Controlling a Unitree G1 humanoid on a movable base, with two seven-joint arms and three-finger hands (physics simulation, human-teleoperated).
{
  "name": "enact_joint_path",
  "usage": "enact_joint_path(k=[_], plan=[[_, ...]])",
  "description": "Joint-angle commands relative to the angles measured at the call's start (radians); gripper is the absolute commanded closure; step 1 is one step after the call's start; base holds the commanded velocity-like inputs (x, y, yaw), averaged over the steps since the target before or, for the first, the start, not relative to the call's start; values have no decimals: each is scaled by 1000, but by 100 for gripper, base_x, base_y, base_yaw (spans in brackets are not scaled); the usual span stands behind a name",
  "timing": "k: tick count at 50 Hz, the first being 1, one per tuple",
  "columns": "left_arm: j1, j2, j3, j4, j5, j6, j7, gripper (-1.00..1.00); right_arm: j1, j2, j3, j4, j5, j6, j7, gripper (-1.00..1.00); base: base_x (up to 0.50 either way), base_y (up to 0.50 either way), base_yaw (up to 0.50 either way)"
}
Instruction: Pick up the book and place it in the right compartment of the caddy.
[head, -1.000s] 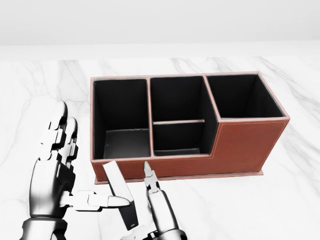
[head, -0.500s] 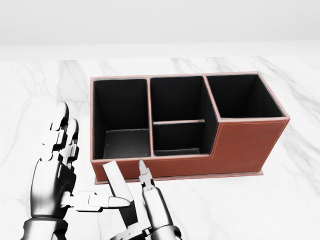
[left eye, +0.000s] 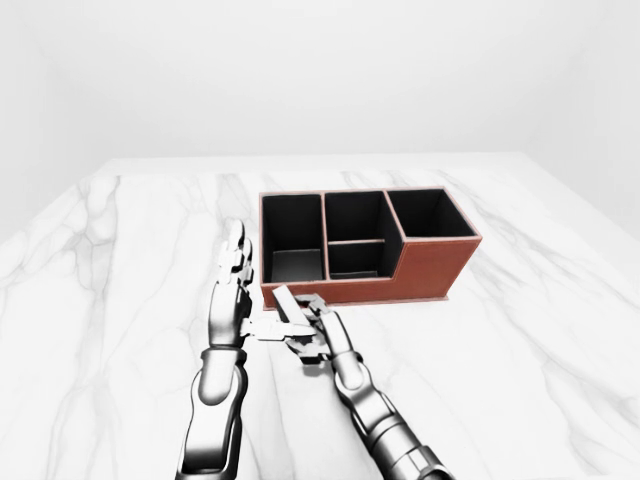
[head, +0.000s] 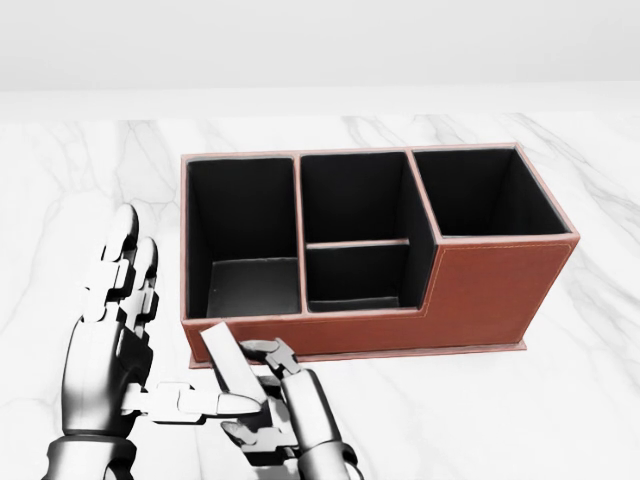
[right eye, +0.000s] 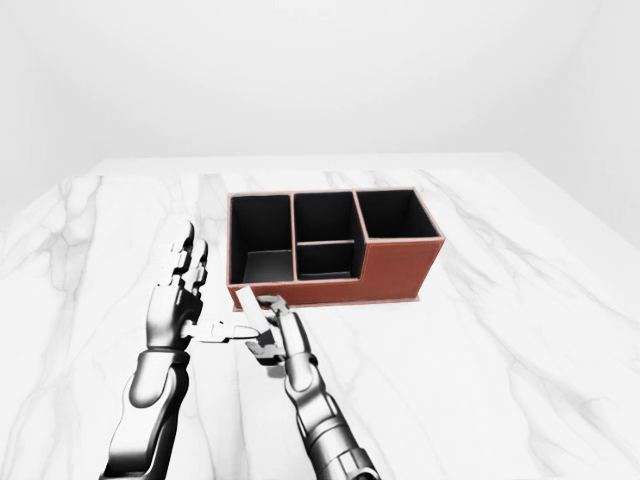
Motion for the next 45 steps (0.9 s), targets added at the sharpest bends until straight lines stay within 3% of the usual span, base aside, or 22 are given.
enact_joint_path(k=[1, 11, 28, 45], plan=[[9, 0, 2, -4, -13, 0, -8, -100, -10, 2, -8, 28, -6, 0, -1, 100, 0, 0, 0], [9, 0, 0, -11, -10, 0, -7, -100, 4, -10, -15, -18, 7, 0, 7, 100, 0, 0, 0], [7, 0, 0, -1, -6, 0, -8, -100, 153, -61, 59, -448, 99, 0, 72, 100, 0, 0, 0], [10, 1, 0, -6, -6, 0, -8, -100, 183, -80, 95, -557, 122, 0, 76, 100, 0, 0, 0]])
